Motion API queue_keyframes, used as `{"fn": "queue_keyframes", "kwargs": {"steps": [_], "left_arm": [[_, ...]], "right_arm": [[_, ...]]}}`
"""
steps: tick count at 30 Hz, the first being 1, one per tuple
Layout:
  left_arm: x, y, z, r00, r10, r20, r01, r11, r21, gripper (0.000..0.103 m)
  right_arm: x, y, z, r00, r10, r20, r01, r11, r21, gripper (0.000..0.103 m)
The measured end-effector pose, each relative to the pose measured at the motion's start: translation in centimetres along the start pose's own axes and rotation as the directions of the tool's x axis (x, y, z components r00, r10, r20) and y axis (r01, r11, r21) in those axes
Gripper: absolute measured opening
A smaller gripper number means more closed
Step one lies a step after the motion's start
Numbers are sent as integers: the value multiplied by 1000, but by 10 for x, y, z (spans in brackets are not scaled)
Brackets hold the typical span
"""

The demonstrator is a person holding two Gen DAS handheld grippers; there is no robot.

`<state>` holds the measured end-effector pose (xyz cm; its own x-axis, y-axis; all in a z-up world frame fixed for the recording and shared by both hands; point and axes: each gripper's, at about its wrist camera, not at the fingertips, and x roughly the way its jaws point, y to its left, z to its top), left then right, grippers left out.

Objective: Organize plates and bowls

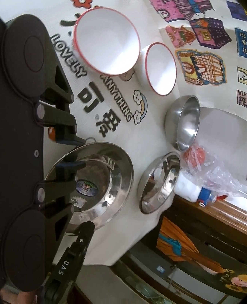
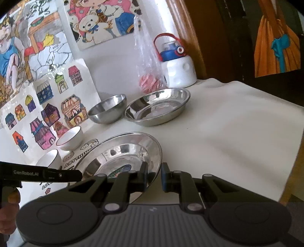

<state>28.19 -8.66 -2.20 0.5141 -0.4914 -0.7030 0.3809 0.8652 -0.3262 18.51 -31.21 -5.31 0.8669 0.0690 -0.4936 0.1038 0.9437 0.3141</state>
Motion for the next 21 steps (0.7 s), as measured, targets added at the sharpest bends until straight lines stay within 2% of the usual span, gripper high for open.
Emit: {"fn": "queue_keyframes", "kwargs": {"steps": [4,10,16,21], "left_arm": [[-5,-6,-3,999,-28,32,28,1000,-10,16],[-7,-21,5,996,-22,81,21,1000,13,16],[0,-32,28,992,-20,126,18,1000,15,16],[18,-40,63,987,-7,161,6,1000,5,16]], "right_arm": [[-6,-3,2,1000,-9,24,9,1000,5,16],[-4,-5,19,997,-37,69,37,999,-10,16],[16,-6,53,991,-67,118,73,996,-51,17],[47,-14,84,986,-90,138,104,990,-91,17]]}}
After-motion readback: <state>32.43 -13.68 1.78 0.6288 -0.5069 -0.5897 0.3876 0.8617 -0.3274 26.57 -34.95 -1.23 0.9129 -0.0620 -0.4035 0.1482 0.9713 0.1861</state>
